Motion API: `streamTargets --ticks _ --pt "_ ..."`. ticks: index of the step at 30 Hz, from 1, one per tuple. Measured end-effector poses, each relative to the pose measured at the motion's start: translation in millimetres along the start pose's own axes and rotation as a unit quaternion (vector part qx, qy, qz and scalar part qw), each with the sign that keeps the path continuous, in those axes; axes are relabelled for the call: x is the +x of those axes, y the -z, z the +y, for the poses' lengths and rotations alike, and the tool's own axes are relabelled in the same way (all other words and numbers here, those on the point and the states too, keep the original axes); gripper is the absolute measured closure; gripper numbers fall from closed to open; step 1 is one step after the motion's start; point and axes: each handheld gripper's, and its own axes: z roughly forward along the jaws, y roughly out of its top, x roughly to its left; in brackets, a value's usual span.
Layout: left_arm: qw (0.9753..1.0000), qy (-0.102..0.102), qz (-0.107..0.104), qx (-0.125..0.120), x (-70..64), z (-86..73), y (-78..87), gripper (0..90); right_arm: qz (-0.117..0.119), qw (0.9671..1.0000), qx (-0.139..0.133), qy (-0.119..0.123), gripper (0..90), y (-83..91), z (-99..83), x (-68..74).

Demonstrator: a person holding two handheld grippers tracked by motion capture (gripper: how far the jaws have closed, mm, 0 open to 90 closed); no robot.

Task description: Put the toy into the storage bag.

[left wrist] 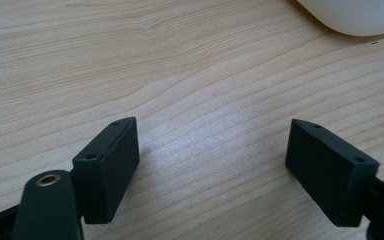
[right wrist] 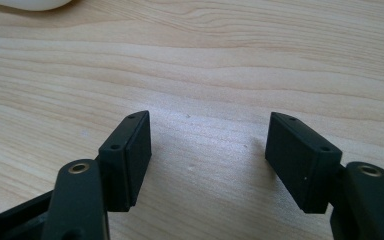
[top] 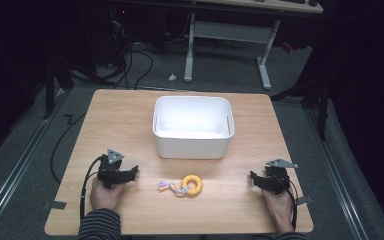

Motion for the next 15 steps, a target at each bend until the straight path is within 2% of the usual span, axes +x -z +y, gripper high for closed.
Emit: streamTargets --ticks 9,15 --pt "1.0 -0.001 0.001 0.0 -0.2 0.0 0.0 21.6 0.01 0.9999 0.001 -0.003 35.6 6.8 2.7 0.3" --pt "1.0 -0.001 0.001 0.001 -0.4 0.0 0.0 21.5 0.022 0.9997 -0.013 -0.002 35.8 18.1 7.4 2.5"
